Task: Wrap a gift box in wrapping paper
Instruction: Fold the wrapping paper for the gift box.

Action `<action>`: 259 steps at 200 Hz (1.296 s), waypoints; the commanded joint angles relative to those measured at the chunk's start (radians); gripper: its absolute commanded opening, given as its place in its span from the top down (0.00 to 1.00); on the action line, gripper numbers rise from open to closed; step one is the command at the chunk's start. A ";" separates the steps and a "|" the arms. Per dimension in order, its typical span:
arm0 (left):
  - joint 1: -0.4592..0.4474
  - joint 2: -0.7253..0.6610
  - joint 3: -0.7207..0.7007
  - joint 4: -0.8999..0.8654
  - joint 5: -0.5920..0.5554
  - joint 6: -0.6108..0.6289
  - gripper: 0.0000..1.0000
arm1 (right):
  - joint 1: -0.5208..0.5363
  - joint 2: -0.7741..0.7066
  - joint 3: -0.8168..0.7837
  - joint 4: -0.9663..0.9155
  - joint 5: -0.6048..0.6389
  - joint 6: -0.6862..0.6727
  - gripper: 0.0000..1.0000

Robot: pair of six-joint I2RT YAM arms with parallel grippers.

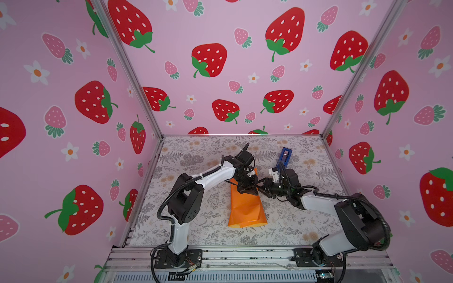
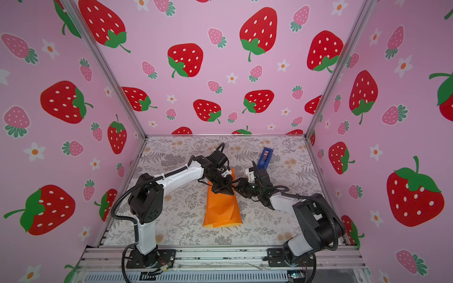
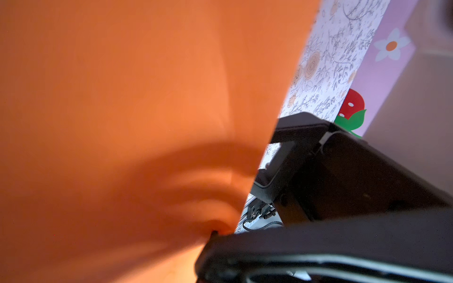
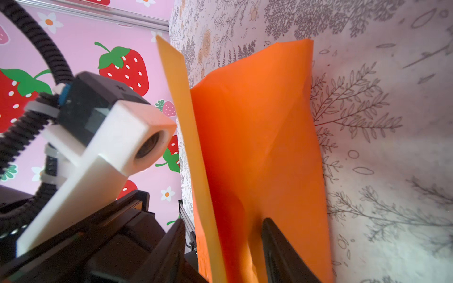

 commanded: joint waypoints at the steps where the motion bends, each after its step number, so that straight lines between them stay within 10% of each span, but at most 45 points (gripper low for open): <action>1: -0.008 -0.019 0.042 0.060 0.016 -0.011 1.00 | 0.030 0.005 0.012 0.058 -0.018 0.038 0.54; 99: -0.006 -0.033 0.010 0.090 0.009 -0.016 1.00 | 0.037 0.034 -0.013 0.071 0.019 0.037 0.94; 122: 0.001 -0.063 0.015 0.070 -0.020 -0.007 0.82 | 0.037 0.040 -0.019 0.067 0.029 0.029 1.00; 211: 0.113 -0.291 -0.121 -0.074 -0.320 0.043 0.50 | 0.037 0.062 -0.028 0.072 0.033 0.021 1.00; 259: 0.136 -0.284 -0.296 0.006 -0.297 0.038 0.42 | 0.037 0.067 -0.024 0.071 0.031 0.020 1.00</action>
